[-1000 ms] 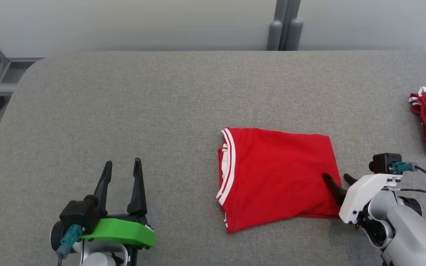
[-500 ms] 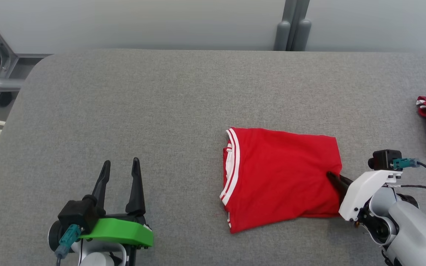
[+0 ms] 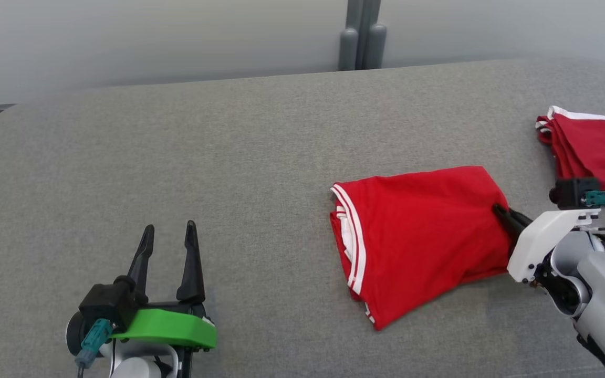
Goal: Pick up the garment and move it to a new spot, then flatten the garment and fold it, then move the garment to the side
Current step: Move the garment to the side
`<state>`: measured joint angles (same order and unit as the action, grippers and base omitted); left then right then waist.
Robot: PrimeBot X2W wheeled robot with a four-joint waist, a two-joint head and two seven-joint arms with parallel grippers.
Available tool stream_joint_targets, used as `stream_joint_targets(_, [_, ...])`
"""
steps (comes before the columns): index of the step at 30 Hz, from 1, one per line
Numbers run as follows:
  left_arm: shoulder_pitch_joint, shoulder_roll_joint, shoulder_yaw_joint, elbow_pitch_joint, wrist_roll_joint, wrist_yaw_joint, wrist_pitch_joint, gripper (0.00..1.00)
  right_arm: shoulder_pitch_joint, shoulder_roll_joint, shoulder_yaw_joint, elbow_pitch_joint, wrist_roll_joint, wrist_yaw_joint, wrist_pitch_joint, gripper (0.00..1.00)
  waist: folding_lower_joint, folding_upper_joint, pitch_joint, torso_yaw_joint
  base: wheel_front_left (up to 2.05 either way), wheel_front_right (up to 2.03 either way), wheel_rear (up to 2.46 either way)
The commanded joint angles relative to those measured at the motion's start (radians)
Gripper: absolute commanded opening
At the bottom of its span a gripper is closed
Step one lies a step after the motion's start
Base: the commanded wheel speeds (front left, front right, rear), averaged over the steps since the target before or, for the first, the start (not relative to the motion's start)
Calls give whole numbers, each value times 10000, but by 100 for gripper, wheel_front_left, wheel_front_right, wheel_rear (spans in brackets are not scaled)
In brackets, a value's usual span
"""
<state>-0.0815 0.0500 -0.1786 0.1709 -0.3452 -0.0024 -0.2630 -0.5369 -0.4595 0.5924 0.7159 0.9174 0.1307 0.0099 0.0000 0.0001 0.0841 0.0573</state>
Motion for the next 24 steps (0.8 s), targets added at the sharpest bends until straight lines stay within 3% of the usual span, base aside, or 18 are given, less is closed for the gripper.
stream_joint_targets(1, [-6, 18, -8, -63, 6, 27, -11, 100, -275, -219, 45, 37, -119, 0, -103, 0, 0, -1, 112, -912, 0, 0, 0])
stream_joint_targets(14, [-426, 21, -195, -278, 278, 30, -11, 100, -1118, -714, 86, -17, -576, 0, -207, 0, 0, -1, 598, -3012, 0, 0, 0])
stream_joint_targets(24, [-645, 23, -224, -141, 402, -56, -11, 100, -1507, -432, 40, 44, -800, 0, -342, 0, 0, -1, 792, -3691, 0, 0, 0])
